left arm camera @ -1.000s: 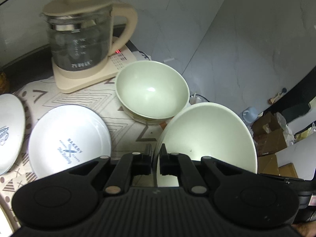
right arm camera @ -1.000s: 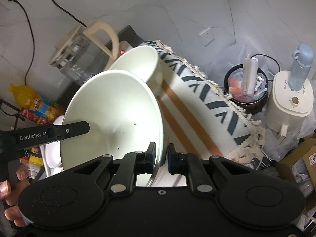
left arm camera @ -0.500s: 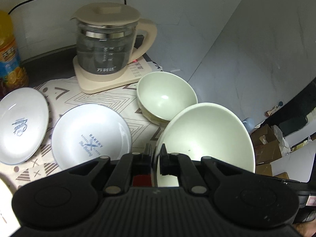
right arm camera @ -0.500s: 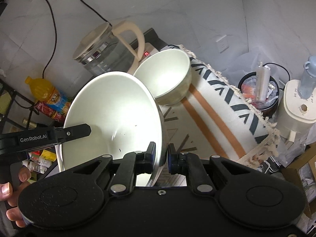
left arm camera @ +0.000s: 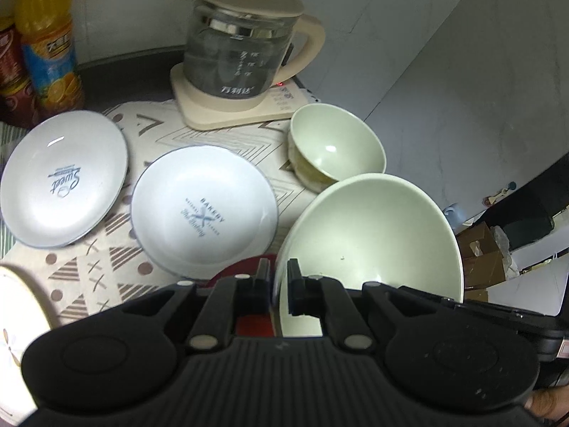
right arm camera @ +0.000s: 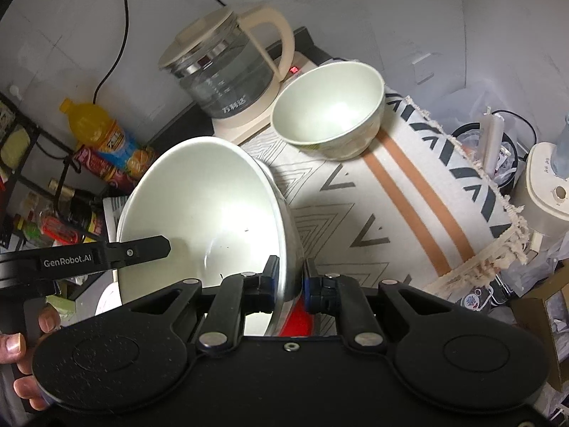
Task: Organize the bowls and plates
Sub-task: 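Lift the large green bowl with both grippers and lower it into the red bowl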
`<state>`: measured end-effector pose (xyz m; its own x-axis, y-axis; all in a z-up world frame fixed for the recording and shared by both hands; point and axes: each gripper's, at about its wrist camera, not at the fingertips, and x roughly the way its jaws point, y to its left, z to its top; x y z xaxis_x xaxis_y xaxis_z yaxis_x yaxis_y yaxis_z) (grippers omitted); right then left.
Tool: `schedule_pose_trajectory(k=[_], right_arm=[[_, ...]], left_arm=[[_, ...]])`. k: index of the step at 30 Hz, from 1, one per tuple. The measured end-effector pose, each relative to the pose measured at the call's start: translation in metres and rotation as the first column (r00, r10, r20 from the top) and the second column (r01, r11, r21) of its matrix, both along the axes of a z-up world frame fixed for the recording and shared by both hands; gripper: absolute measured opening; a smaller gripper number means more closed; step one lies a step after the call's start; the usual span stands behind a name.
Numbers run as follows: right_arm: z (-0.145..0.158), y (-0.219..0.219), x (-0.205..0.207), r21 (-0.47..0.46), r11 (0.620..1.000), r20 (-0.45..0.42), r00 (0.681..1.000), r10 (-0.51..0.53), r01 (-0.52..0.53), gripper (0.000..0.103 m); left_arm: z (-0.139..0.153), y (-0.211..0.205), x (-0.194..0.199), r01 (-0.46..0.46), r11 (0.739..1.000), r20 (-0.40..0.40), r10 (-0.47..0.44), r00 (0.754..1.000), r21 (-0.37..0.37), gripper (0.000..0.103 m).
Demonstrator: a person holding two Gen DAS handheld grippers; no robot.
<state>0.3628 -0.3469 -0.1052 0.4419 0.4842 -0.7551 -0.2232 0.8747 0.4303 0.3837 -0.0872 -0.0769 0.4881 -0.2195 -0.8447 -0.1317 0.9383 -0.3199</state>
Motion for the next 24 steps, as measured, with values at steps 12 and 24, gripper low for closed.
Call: schedule_pose_trajectory(k=[12,24], right_arm=[[-0.019,0.021,-0.010,-0.063,0.998,-0.040,0.999,0.029,-0.031,0.013],[-0.035,0.041,-0.009,-0.143,0.989,-0.027,0.999,0.022,-0.026,0.013]], left_arm=[[-0.030,0.016,-0.015,-0.018,1.000,-0.097,0.016,0.995,-0.025,0.006],[-0.068,0.029,-0.019,-0.040,0.997,-0.187,0.028,0.982,-0.063,0.006]])
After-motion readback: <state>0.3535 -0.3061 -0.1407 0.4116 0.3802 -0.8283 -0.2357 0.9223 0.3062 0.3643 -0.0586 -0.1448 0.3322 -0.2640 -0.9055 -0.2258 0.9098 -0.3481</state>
